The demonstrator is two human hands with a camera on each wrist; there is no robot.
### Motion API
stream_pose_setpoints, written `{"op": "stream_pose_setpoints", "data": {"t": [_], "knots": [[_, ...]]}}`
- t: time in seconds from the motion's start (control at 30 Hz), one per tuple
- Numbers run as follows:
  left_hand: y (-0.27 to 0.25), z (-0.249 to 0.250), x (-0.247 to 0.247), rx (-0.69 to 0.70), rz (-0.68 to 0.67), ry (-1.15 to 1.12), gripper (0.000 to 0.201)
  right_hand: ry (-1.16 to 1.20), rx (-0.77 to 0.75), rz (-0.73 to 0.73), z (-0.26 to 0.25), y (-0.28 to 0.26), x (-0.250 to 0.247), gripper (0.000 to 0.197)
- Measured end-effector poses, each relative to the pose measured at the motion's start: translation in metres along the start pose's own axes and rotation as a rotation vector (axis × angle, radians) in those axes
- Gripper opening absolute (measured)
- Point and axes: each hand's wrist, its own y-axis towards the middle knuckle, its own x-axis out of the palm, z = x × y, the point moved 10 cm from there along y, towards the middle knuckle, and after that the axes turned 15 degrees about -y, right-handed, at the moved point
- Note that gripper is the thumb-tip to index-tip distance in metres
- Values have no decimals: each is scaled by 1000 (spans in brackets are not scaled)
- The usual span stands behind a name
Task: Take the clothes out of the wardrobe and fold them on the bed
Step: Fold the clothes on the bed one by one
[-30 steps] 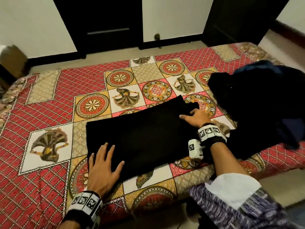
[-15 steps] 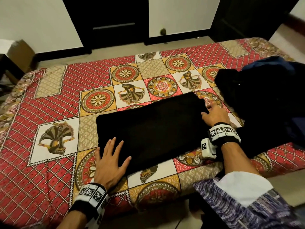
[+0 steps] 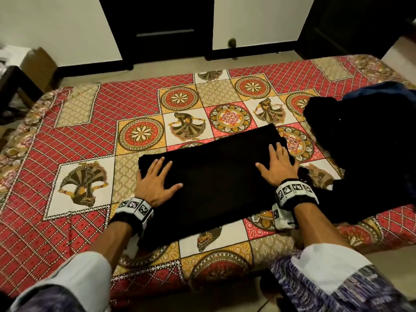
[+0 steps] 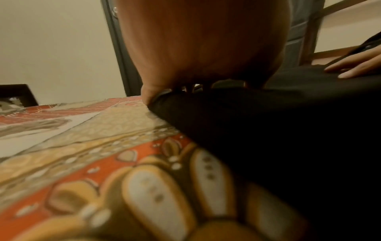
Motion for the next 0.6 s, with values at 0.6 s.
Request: {"op": "stream_pose_setpoints", "data": {"t": [0.6], "knots": [[-104,-65,10,-563,321,-1021,51,478,371,-206,74,6,-8,44]]}}
